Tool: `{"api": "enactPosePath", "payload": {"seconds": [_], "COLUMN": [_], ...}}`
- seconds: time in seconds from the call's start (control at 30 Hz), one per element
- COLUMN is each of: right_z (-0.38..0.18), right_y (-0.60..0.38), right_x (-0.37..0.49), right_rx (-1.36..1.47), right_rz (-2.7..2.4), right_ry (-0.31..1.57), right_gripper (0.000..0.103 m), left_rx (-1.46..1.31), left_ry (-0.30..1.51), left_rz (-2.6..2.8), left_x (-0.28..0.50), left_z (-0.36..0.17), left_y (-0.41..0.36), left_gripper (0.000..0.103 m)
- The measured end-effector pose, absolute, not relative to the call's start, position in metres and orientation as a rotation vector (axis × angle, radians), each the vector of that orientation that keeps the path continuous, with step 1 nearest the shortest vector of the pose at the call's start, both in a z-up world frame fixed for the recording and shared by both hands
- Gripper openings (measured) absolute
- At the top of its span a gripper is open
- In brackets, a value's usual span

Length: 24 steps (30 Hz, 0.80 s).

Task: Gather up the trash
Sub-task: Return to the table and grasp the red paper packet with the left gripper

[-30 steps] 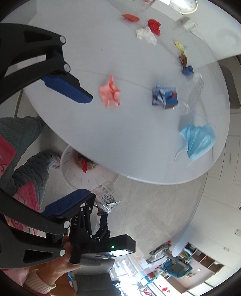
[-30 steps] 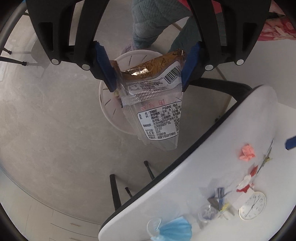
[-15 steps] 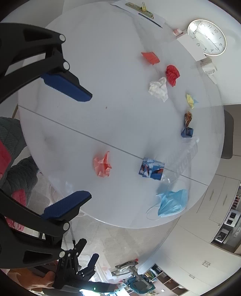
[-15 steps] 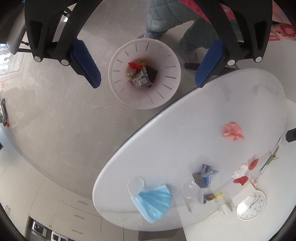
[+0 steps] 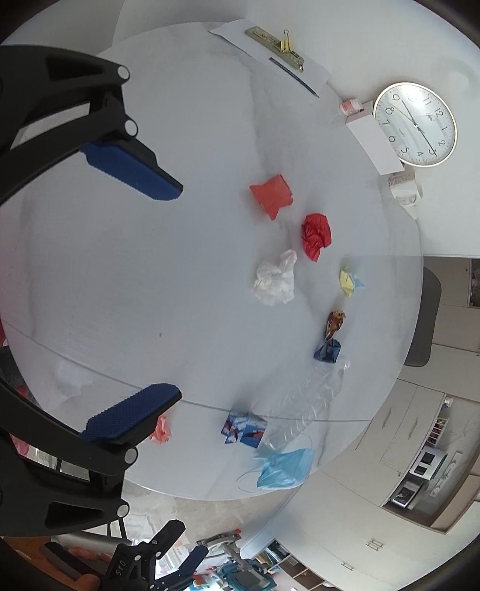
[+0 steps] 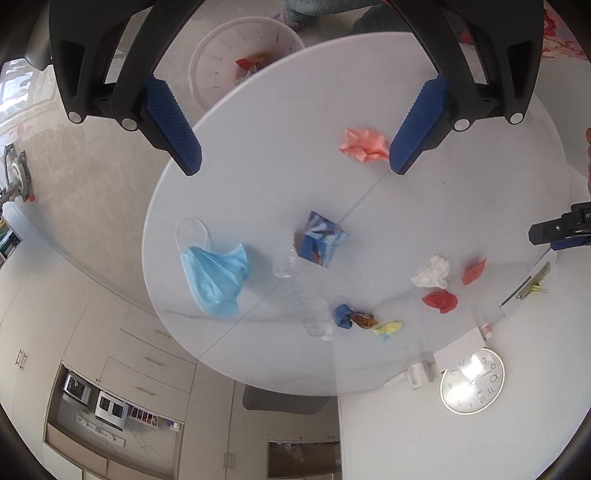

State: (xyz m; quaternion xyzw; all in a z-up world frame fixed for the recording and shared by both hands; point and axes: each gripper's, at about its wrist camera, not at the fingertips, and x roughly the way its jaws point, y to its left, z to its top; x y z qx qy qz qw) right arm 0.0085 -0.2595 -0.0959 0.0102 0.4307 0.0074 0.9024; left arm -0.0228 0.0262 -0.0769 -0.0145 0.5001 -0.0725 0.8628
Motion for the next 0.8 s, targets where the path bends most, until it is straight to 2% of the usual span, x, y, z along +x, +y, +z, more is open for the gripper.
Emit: {"api": "enactPosePath", "payload": {"seconds": [0.2, 0.47, 0.8], "right_z": [-0.088, -0.084, -0.129], "right_y": [-0.209, -0.156, -0.118], "right_x": [0.041, 0.096, 0.181], "right_rx": [0.129, 0.053, -0.023], "right_rz": [0.063, 0.113, 0.241], "right_ry": [0.882, 0.893, 0.983], "right_gripper": [0.101, 0.101, 0.101], "left_rx": [-0.016, -0.083, -0.211], "left_ry": [1.044, 1.062, 1.102], "left_rz": [-0.148, -0.129, 0.037], "left_x": [-0.001, 0.045, 0.132], "left_z": [-0.082, -0.104, -0.15], "left_y": [0.072, 0.106, 0.118], "left_gripper": [0.095, 0.095, 0.095]}}
